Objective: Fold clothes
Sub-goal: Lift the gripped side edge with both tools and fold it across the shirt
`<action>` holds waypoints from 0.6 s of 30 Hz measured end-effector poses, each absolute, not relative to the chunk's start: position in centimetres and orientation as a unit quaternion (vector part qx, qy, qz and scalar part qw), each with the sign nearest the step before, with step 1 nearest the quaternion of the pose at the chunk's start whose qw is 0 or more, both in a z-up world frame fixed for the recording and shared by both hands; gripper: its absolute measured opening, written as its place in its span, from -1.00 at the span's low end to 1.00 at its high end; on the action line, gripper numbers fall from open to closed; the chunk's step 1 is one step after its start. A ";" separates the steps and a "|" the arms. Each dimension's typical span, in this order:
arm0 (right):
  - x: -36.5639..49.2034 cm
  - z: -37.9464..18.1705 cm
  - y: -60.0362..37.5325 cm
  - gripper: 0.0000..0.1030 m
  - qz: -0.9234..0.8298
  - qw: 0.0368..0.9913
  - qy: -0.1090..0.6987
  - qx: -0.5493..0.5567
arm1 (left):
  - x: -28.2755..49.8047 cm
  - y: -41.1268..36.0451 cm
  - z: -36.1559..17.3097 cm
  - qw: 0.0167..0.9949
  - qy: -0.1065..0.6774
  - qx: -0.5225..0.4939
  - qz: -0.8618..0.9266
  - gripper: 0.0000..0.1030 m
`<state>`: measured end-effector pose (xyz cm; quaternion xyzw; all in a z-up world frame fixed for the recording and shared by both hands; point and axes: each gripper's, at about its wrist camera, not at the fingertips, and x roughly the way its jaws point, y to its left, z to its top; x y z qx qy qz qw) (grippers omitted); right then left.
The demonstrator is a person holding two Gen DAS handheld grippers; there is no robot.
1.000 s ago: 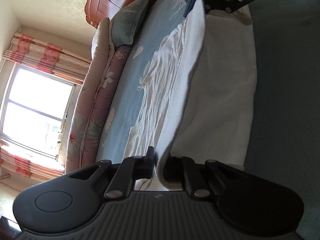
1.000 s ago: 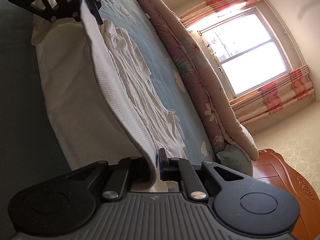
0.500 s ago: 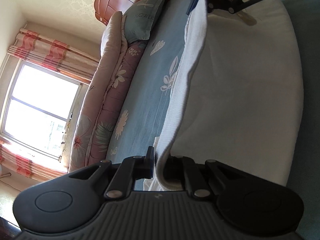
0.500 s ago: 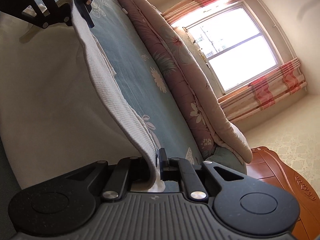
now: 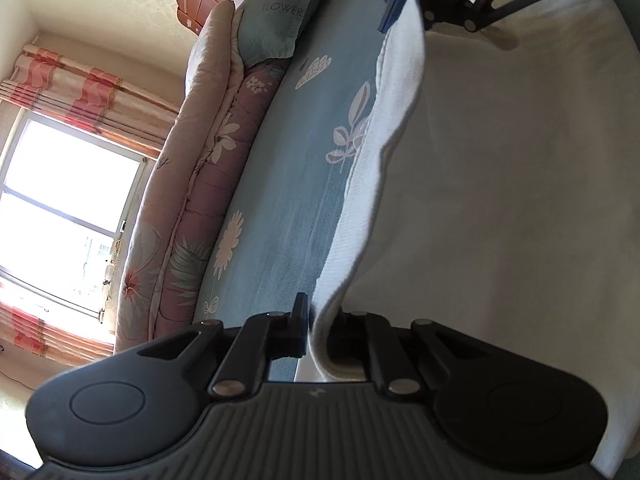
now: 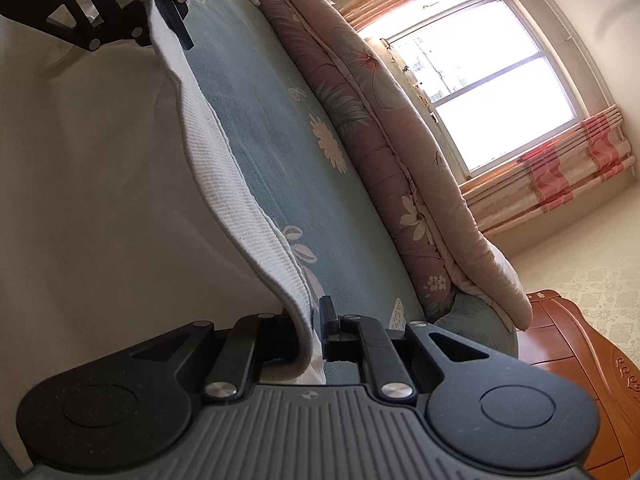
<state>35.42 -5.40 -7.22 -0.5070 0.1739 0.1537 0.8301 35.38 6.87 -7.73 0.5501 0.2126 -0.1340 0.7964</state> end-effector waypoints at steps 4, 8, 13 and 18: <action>36.8 -8.4 -5.5 -0.71 0.161 0.829 0.188 -0.502 | 36.9 7.1 -9.1 0.805 0.235 0.526 -0.141 -0.84; 37.5 -9.7 -5.4 -0.39 0.167 0.828 0.204 -0.494 | 37.1 7.7 -10.4 0.808 0.260 0.507 -0.149 -0.72; 36.0 -7.6 -6.9 0.27 0.199 0.846 0.217 -0.444 | 35.5 8.6 -9.1 0.825 0.259 0.480 -0.148 -0.57; 32.3 -4.8 -10.1 0.49 0.231 0.863 0.219 -0.392 | 32.5 9.9 -6.9 0.841 0.241 0.461 -0.152 -0.32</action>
